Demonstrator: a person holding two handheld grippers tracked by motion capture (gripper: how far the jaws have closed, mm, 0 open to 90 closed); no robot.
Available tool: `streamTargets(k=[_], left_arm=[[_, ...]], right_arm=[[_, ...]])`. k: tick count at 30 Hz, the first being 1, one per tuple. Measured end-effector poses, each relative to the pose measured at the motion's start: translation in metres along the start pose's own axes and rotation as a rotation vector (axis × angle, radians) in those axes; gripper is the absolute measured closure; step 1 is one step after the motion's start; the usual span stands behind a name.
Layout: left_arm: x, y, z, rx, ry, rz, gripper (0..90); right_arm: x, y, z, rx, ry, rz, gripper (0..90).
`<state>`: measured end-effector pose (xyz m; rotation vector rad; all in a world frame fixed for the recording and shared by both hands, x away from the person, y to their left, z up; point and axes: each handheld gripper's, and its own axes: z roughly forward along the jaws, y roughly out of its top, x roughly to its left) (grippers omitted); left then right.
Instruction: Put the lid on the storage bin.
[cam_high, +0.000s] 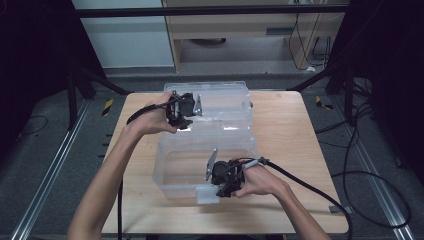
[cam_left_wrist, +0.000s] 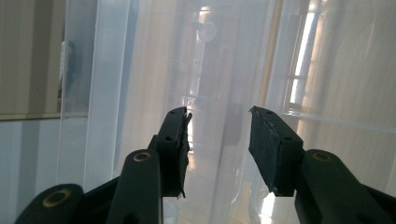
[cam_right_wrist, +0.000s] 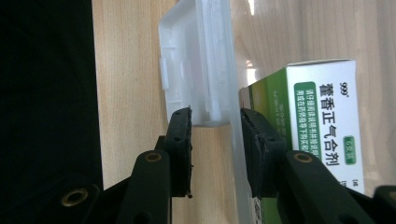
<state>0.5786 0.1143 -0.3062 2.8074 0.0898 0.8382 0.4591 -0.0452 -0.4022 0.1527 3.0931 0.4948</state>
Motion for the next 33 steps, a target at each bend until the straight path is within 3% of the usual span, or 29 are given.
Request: streamTargets(k=[22, 33], left_arm=[[-0.003, 0.004, 0.01, 0.034, -0.003, 0.044, 69.6], [-0.006, 0.011, 0.007, 0.092, 0.005, 0.116, 75.5]], right_arm=[[0.0, 0.0, 0.0, 0.001, -0.004, -0.013, 65.9], [0.001, 0.0, 0.0, 0.003, -0.009, -0.01, 66.2]])
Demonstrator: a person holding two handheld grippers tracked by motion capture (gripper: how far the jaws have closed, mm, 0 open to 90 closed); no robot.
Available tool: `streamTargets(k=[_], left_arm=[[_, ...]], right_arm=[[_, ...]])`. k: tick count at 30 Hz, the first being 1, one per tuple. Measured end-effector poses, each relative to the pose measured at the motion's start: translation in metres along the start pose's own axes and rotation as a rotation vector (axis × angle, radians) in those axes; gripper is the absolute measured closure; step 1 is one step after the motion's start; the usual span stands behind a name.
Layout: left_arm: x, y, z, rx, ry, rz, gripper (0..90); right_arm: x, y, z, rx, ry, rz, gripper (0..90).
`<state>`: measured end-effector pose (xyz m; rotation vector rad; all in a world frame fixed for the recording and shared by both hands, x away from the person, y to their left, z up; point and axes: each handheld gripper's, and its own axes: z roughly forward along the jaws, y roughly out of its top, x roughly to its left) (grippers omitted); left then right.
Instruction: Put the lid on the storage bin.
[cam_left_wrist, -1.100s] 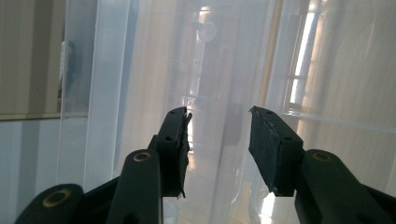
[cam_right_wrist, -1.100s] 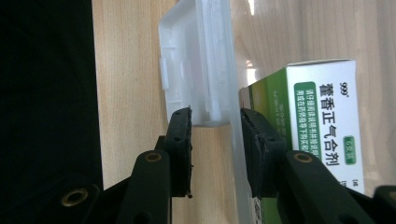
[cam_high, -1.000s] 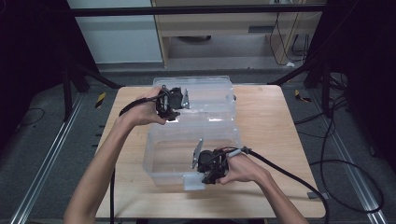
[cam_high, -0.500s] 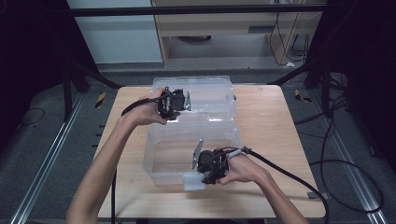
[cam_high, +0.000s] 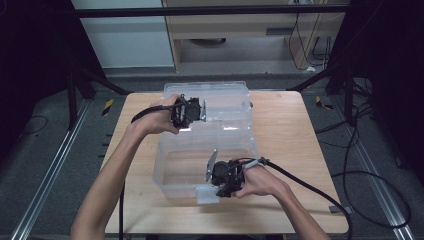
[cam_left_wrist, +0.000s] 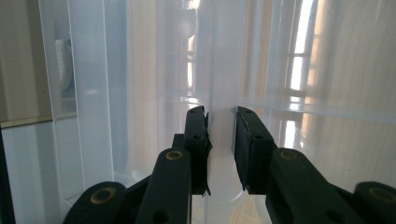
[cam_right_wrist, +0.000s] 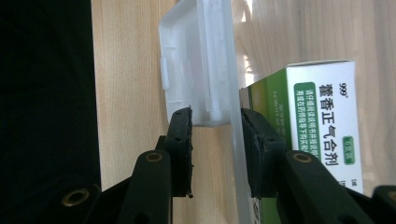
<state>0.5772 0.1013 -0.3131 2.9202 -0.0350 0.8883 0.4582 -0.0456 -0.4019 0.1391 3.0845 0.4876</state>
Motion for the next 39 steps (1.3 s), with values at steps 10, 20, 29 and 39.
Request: streamTargets(k=[10, 20, 29, 39], left_arm=[[-0.001, 0.0, 0.0, 0.001, -0.005, 0.013, 76.8], [-0.003, -0.001, -0.005, -0.017, -0.01, 0.017, 78.0], [-0.006, 0.001, -0.012, -0.037, -0.01, 0.032, 79.6], [-0.018, -0.001, -0.025, -0.078, -0.012, 0.027, 80.9]], right_arm=[[0.0, 0.0, 0.0, -0.004, -0.003, -0.005, 66.3], [0.001, 0.0, 0.0, -0.006, -0.013, -0.008, 66.7], [0.0, -0.002, 0.0, -0.022, -0.013, 0.004, 67.3], [0.002, -0.002, 0.0, -0.027, -0.016, 0.008, 67.3]])
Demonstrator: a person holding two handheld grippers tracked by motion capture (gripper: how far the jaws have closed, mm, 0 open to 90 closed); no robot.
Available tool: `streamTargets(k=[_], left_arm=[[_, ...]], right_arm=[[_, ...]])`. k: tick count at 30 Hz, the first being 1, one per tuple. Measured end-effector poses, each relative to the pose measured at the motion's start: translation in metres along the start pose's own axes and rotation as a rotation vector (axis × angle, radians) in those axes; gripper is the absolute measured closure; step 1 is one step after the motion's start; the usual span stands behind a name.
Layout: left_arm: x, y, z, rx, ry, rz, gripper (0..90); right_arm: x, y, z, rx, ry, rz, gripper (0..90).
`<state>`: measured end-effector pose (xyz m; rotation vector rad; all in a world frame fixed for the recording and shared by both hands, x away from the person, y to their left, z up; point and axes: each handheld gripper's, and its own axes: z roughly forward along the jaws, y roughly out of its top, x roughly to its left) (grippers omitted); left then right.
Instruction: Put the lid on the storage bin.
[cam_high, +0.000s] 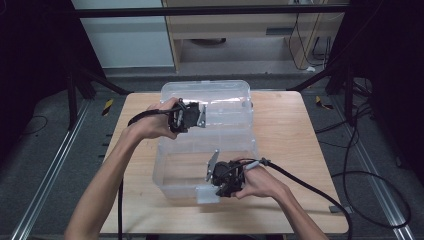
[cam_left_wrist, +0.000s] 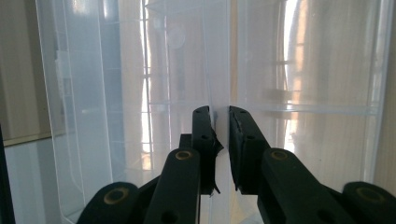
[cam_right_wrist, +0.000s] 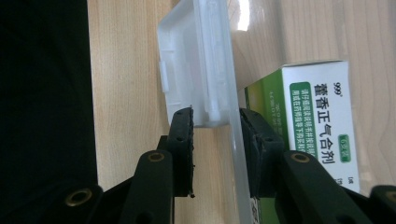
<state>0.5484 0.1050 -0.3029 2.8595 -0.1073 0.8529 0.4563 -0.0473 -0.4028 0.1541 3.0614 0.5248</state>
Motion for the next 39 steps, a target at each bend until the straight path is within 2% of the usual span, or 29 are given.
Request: streamTargets(k=[4, 6, 7, 9, 10, 13, 20, 21, 27, 28, 31, 32, 39], left_arm=[[-0.007, 0.0, -0.007, -0.01, 0.019, 0.023, 81.2], [-0.012, -0.001, -0.009, -0.027, 0.029, 0.018, 81.3], [-0.013, -0.001, -0.012, -0.011, 0.029, 0.027, 81.3], [-0.018, -0.002, -0.013, -0.029, 0.043, 0.025, 81.4], [-0.02, -0.002, -0.016, -0.015, 0.043, 0.03, 81.4], [-0.026, -0.003, -0.018, -0.029, 0.057, 0.03, 81.5], [-0.04, -0.002, -0.023, -0.027, 0.085, 0.036, 81.5], [-0.041, -0.002, -0.025, -0.017, 0.084, 0.035, 81.5], [-0.05, -0.002, -0.028, -0.031, 0.087, 0.035, 81.6], [-0.051, -0.002, -0.03, -0.017, 0.082, 0.036, 81.6], [-0.054, -0.001, -0.03, -0.026, 0.087, 0.043, 81.6], [-0.056, -0.002, -0.03, -0.031, 0.085, 0.031, 81.6], [-0.062, -0.001, -0.033, -0.024, 0.081, 0.035, 81.6]], right_arm=[[0.0, -0.001, 0.0, -0.005, -0.006, -0.01, 67.2], [0.0, -0.001, 0.0, -0.007, -0.005, -0.014, 67.2], [0.0, -0.001, 0.0, -0.007, -0.005, -0.014, 67.2], [0.0, -0.002, 0.0, -0.009, -0.005, -0.014, 67.2], [0.0, -0.002, 0.0, -0.011, -0.008, -0.014, 67.2], [0.0, -0.002, 0.0, -0.018, -0.009, -0.016, 67.2], [0.001, -0.002, 0.0, -0.023, -0.006, -0.009, 67.1], [0.002, -0.003, 0.0, -0.026, -0.007, -0.007, 67.1], [0.001, -0.004, 0.0, -0.032, -0.01, -0.014, 66.9], [0.001, -0.004, 0.0, -0.032, -0.01, -0.013, 66.9], [0.001, -0.004, 0.0, -0.033, -0.007, -0.014, 66.9], [0.001, -0.004, 0.0, -0.033, -0.007, -0.012, 66.9], [0.003, -0.004, 0.0, -0.034, -0.014, -0.013, 66.6]])
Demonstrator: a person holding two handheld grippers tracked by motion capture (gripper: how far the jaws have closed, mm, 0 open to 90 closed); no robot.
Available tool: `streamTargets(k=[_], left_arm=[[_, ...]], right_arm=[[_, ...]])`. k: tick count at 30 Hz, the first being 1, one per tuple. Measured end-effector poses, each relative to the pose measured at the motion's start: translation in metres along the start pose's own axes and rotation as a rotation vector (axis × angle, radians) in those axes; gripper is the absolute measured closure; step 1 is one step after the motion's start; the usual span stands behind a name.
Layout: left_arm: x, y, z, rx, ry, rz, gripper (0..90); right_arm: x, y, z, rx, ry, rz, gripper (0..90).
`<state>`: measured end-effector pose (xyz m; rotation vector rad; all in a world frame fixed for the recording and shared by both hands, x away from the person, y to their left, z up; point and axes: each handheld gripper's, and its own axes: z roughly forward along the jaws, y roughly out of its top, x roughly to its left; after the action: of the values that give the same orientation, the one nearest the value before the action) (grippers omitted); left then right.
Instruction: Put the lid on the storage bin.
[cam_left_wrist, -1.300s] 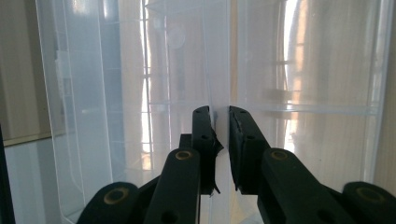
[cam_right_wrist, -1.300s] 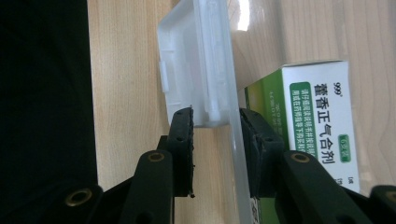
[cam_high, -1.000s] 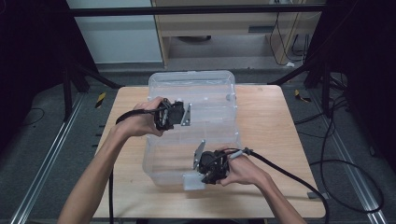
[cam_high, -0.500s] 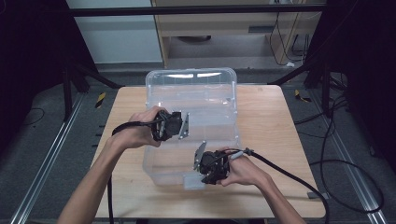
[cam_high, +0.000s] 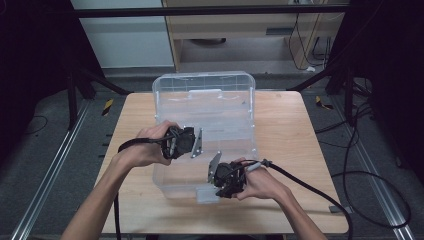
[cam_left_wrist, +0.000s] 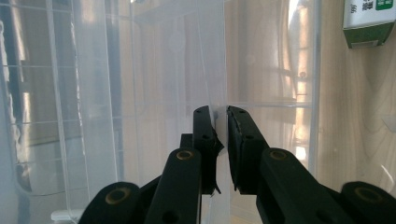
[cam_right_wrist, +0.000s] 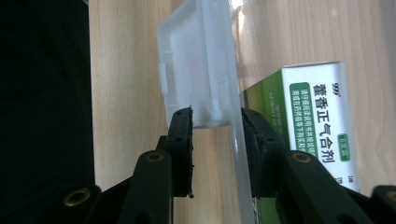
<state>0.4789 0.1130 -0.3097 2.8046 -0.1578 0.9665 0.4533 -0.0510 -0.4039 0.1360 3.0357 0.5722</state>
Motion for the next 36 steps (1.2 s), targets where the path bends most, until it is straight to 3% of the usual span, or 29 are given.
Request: streamTargets(k=[12, 21, 36], left_arm=[[-0.008, 0.002, -0.004, 0.024, 0.001, 0.013, 81.5], [-0.017, 0.002, -0.006, 0.015, -0.013, -0.005, 81.5], [-0.028, 0.003, -0.008, -0.002, -0.037, -0.003, 81.1]], right_arm=[[0.003, 0.0, 0.0, -0.005, -0.018, 0.006, 65.8], [0.004, -0.001, -0.001, -0.007, -0.027, 0.003, 65.6], [0.007, -0.003, -0.001, -0.031, -0.045, 0.004, 64.7]])
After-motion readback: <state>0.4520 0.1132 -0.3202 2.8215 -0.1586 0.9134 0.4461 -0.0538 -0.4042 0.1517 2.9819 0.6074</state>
